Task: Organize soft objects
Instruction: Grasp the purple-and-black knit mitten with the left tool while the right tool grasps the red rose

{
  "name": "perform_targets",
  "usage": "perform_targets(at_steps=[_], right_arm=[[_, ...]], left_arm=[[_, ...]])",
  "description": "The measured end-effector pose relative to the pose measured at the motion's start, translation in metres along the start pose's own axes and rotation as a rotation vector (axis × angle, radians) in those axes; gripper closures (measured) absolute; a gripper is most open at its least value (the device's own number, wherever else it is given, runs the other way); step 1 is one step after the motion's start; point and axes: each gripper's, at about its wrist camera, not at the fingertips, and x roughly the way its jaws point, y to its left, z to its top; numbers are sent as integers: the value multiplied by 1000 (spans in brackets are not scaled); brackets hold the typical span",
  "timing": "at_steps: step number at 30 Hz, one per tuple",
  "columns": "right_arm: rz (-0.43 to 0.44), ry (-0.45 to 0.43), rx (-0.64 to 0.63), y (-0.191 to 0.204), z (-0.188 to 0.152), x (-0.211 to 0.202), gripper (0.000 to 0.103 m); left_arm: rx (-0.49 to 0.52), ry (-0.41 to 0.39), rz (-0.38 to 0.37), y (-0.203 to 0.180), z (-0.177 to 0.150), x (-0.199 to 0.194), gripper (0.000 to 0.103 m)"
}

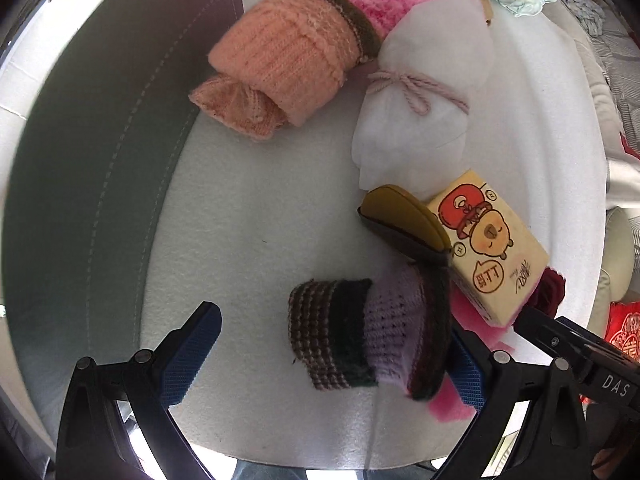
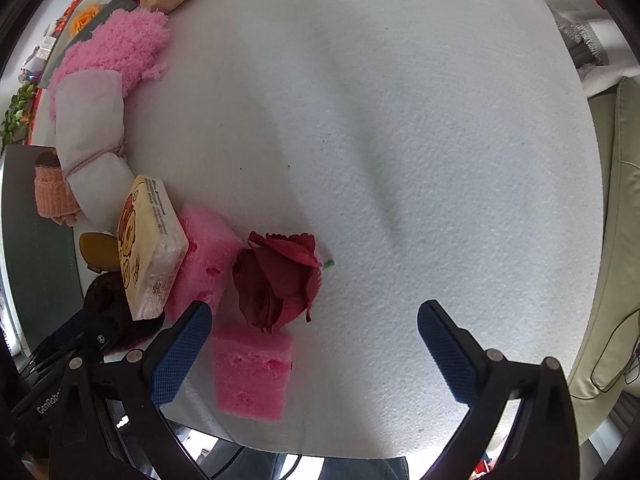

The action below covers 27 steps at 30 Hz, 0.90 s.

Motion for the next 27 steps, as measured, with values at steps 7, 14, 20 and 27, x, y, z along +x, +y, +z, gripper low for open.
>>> perform_targets(at_steps=[7, 14, 20, 27], right_arm=[[-30, -1, -5, 0, 8, 9, 21], [-60, -19, -38, 16, 16, 13, 29], [-78, -30, -42, 15, 26, 11, 50], [-46, -32, -39, 9, 26, 9, 68]], left_arm=[[7, 2, 8, -9, -3, 18, 1], [36, 7, 63, -36, 2, 29, 0], [28, 18, 50, -39, 10, 34, 1], [89, 6, -1, -45, -3, 12, 38]])
